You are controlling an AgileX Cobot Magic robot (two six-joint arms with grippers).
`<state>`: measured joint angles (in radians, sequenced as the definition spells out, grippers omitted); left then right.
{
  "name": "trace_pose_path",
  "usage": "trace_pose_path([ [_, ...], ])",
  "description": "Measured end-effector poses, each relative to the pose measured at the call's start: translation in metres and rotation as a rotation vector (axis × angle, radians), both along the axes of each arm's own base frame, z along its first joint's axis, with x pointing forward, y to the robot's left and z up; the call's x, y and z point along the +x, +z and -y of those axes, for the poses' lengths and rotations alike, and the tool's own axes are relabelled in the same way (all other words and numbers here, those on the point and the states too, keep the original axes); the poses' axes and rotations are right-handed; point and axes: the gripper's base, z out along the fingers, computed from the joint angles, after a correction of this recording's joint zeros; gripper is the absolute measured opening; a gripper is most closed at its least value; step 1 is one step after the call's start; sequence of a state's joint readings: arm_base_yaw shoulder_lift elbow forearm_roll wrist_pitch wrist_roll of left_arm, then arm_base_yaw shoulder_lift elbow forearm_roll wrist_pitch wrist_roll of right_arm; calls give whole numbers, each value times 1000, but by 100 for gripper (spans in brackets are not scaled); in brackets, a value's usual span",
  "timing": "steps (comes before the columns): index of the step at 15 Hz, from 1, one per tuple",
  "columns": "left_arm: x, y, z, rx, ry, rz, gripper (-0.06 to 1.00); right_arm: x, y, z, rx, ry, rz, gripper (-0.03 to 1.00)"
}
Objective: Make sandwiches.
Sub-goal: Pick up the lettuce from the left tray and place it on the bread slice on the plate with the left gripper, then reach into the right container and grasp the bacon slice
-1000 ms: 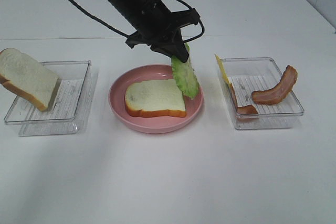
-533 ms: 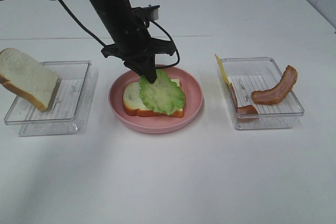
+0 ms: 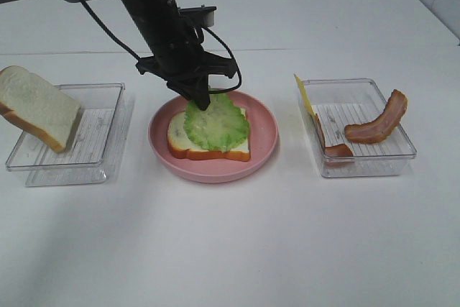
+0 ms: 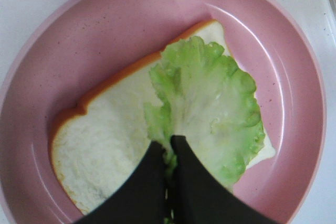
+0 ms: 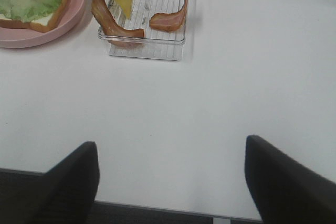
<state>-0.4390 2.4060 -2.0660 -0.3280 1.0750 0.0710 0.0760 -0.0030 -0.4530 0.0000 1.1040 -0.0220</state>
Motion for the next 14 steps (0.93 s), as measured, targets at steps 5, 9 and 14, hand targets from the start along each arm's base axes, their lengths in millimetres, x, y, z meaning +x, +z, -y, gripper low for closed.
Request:
trace_pose_path([
  [5,-1,0,-1,13,-8,-8,60,0,0,0,0,0,0,75],
  [9,-4,67,-12,81,-54,102,98,0,0,0,0,0,0,75],
  [14,-10,107,-23,78,-37,188,99,0,0,0,0,0,0,75],
])
